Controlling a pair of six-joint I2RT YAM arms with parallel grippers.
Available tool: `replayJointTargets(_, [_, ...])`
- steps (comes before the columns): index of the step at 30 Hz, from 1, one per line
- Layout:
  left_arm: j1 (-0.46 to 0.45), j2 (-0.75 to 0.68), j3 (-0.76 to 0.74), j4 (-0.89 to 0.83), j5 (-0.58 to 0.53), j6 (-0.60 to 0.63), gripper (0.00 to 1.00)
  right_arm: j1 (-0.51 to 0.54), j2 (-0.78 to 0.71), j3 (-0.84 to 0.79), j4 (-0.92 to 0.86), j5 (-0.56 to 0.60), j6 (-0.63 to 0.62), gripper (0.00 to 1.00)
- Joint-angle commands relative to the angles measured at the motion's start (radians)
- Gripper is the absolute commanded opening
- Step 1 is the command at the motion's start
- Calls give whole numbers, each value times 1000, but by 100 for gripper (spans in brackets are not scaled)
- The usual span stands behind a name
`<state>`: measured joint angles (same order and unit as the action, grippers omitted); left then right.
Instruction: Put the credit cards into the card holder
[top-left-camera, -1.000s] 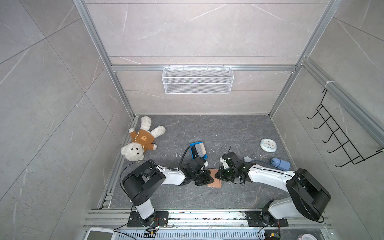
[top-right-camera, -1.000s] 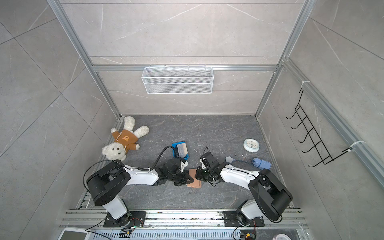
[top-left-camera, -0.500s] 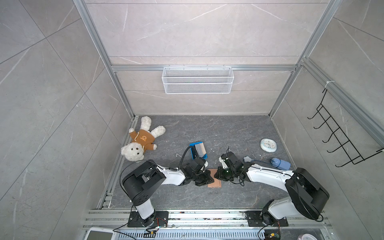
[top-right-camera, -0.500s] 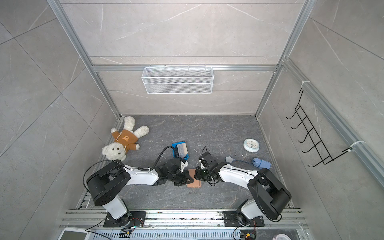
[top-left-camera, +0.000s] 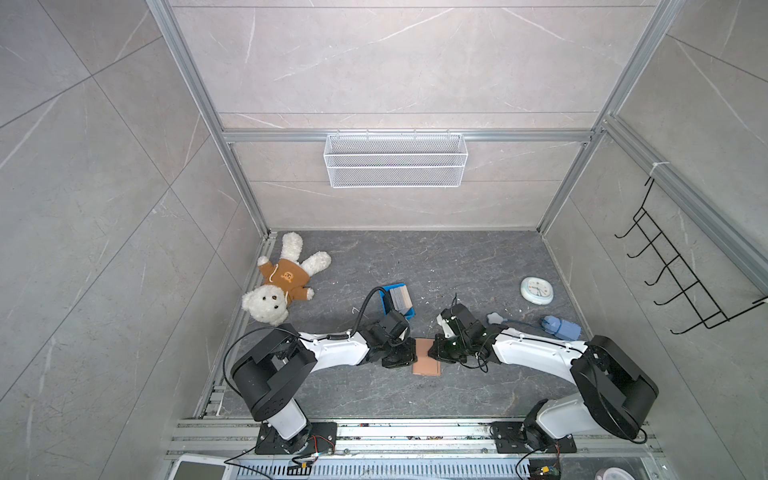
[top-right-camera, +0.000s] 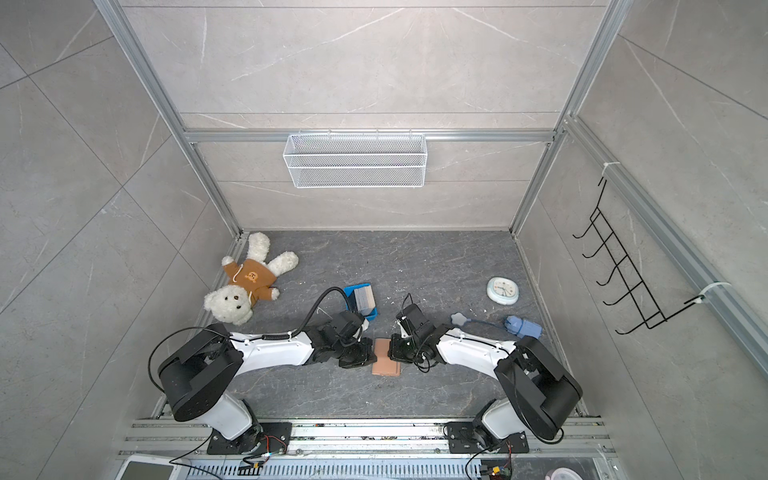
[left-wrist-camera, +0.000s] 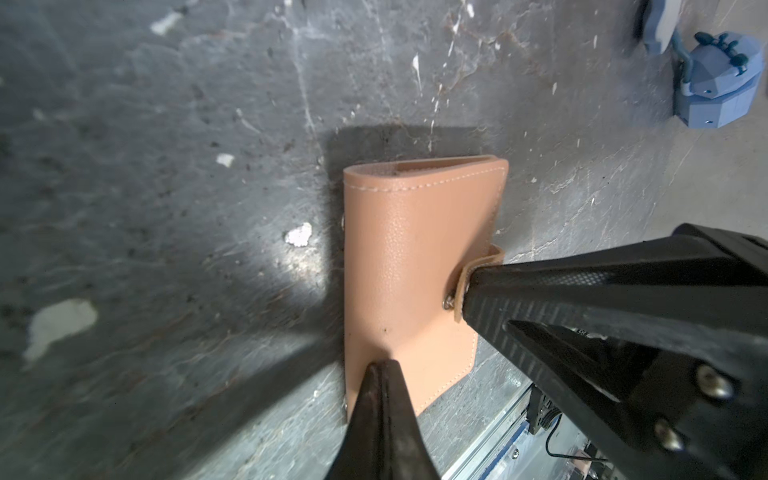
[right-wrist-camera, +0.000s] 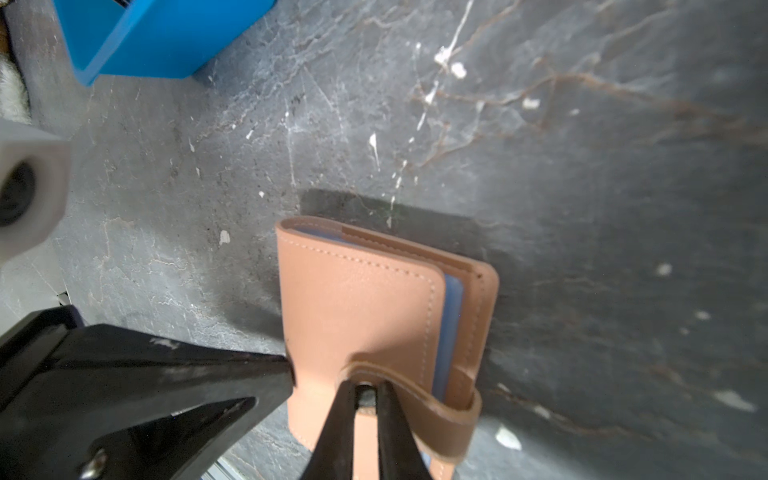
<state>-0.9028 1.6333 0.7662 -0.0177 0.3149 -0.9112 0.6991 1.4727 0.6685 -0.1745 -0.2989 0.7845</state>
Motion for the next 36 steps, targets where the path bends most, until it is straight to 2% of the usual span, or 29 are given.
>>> replayJointTargets(1, [2,43,36,-8,5,25,2,10,6,25,-51,-6,-32,15])
replayJointTargets(11, [2,83,44,-10,12,20,3,10,14,43,-57,-47,-60,15])
replayJointTargets(20, [2,70,30,-7,13,18,3,8,26,71,-138,37,-74,15])
replayJointTargets(36, [-2,71,24,10,20,16,2,27,73,123,-188,69,-94,15])
